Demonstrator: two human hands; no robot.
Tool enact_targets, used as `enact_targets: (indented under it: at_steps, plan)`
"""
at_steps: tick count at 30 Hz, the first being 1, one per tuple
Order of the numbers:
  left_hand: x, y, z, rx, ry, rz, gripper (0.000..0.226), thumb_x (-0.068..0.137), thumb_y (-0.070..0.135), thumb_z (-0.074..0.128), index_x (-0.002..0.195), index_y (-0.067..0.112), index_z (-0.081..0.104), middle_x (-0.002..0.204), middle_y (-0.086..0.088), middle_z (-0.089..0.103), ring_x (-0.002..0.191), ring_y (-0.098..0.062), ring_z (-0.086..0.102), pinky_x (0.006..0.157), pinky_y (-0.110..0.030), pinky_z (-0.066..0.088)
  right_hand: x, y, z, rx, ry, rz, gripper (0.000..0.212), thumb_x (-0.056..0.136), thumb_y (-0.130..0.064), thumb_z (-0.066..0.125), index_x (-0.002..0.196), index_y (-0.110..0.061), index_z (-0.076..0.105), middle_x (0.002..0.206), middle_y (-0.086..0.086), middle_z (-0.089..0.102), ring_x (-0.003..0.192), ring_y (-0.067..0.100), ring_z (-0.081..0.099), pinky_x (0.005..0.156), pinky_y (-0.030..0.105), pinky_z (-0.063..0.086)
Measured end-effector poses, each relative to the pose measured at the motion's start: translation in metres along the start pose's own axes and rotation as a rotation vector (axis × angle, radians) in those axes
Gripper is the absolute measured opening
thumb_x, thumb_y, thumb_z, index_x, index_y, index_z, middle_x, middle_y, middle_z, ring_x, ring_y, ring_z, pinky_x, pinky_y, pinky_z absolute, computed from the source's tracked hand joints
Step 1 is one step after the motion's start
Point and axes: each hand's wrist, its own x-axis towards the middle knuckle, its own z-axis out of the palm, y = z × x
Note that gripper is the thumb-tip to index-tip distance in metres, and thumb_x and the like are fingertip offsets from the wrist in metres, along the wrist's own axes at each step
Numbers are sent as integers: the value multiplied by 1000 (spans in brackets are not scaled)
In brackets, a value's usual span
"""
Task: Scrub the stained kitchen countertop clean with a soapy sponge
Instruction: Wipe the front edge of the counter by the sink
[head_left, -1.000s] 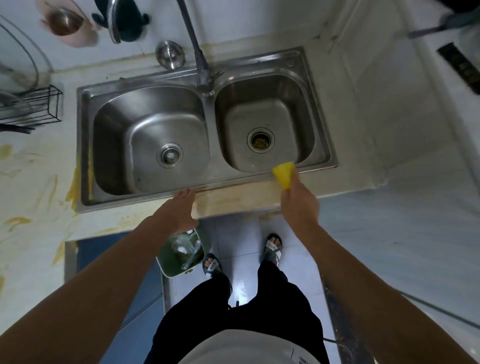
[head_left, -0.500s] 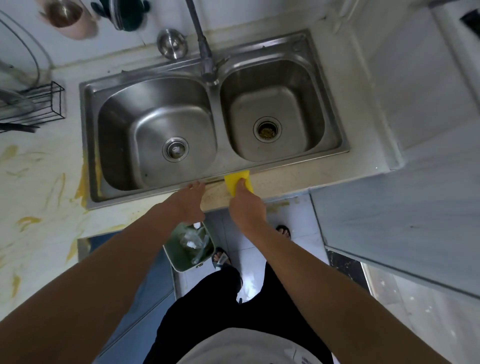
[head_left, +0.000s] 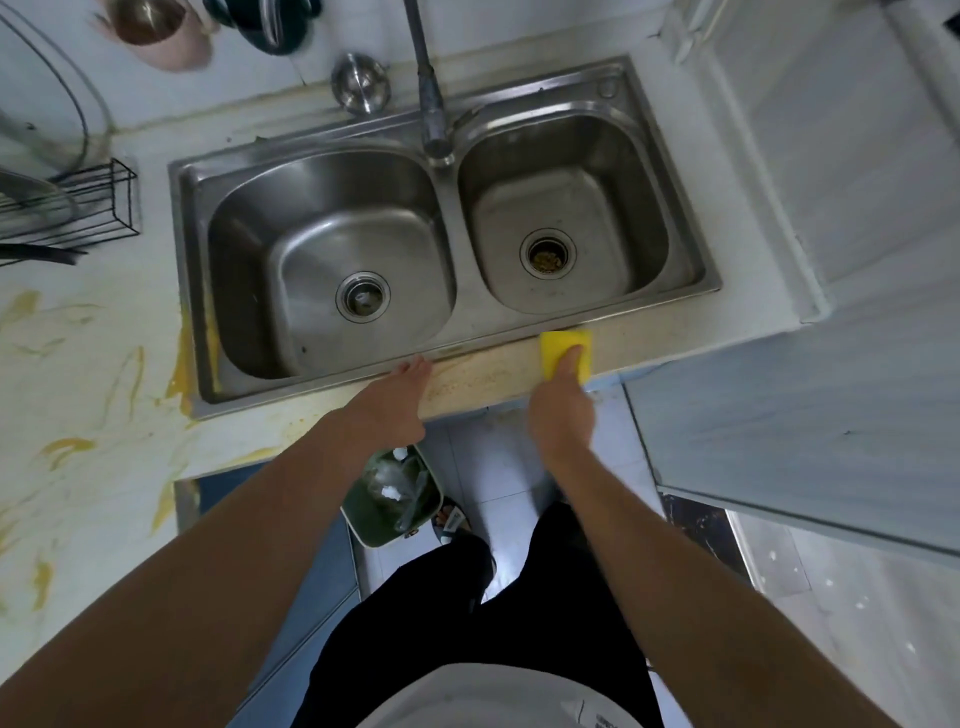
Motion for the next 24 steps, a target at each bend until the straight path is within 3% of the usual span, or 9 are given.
enact_targets:
  at_steps: [3,5,8,10,12,14,17,20,24]
  plan:
    - [0,-5,1,1,-23,1,106,90,5,67,165,15,-7,173,-5,-4,159,-24,10,122,-36,27,-34,-21,35,-98,-219,-180,59,104,-21,29,156,-32,4,87,2,54,72,22,51,64,33,39]
    - [-2,-4,-1,-18,-27,-3,105,91,5,67,165,17,-7,173,-3,-6,159,-23,7,123,-35,24,-40,-20,27,-153,-315,-313,65,104,-26,36,157,-34,1,75,-5,54,66,21,55,54,32,37]
    - [-6,-2,-5,5,-26,12,104,91,9,69,165,16,-4,173,-6,2,155,-27,22,116,-35,35,-26,-1,-9,-143,-75,-298,62,103,-27,40,159,-29,13,88,-5,58,77,21,58,66,37,49]
    - [-3,-6,-5,18,-11,34,100,88,13,73,162,16,6,165,-14,25,126,-30,51,87,-34,48,-4,13,-43,-116,135,-133,60,102,-22,41,158,-26,18,82,-4,57,71,20,53,65,36,46]
    - [-2,-8,-4,6,6,36,95,86,11,74,158,16,13,148,-16,43,101,-25,57,74,-33,45,13,25,-71,-91,272,30,58,101,-19,40,156,-23,21,84,3,59,73,25,53,66,36,40]
    - [-4,-10,-2,-9,41,32,93,87,10,72,159,15,13,148,-16,45,112,-28,58,86,-37,50,23,25,-74,-110,268,112,57,101,-21,40,155,-17,20,95,10,63,85,34,61,69,38,40]
    - [-15,-18,1,-51,74,23,98,94,16,69,165,15,2,168,-11,22,149,-29,34,115,-35,34,21,0,-33,-188,153,97,69,98,-17,42,157,-8,8,107,18,67,91,38,65,67,36,41]
    - [-28,-38,5,-88,101,9,97,94,22,70,165,13,4,168,-11,22,151,-28,29,119,-34,28,-6,-43,27,-265,39,-30,73,97,-16,43,156,-1,4,108,16,70,89,35,68,64,33,40]
    - [-51,-74,11,-110,120,-35,95,89,28,75,162,10,17,160,-16,35,145,-31,38,117,-40,35,-58,-87,88,-325,-159,-255,66,100,-22,41,156,-6,9,99,16,70,93,38,67,69,36,39]
